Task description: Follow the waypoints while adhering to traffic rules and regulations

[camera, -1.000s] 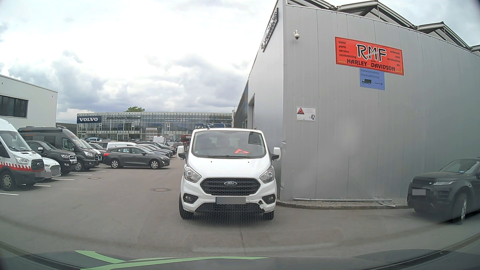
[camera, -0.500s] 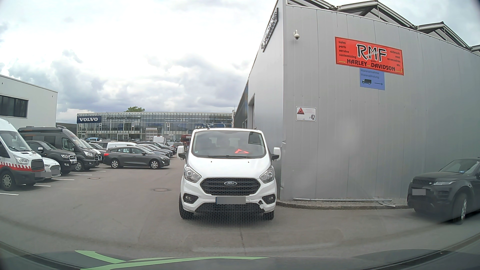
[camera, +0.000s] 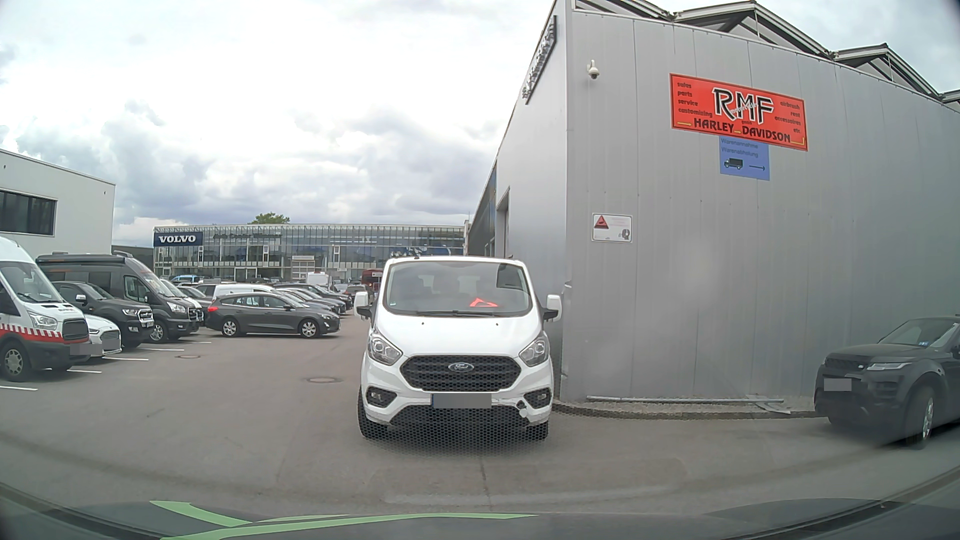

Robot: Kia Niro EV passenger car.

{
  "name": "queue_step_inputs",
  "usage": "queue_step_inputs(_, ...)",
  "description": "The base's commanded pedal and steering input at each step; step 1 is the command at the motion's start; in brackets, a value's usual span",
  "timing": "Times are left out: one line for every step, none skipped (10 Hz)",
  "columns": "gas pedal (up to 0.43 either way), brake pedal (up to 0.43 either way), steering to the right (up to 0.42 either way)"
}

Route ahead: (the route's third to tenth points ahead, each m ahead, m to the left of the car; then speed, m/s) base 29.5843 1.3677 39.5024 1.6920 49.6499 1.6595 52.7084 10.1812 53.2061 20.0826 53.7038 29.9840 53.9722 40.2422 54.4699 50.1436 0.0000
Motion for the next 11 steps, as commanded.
queue_step_inputs(0.000,0.524,-0.007)
queue_step_inputs(0.000,0.524,-0.007)
queue_step_inputs(0.000,0.524,-0.007)
queue_step_inputs(0.000,0.524,-0.006)
queue_step_inputs(0.000,0.524,-0.006)
queue_step_inputs(0.000,0.524,-0.006)
queue_step_inputs(0.000,0.524,-0.005)
queue_step_inputs(0.000,0.524,-0.005)
queue_step_inputs(0.000,0.524,-0.005)
queue_step_inputs(0.000,0.524,-0.006)
queue_step_inputs(0.000,0.524,-0.005)
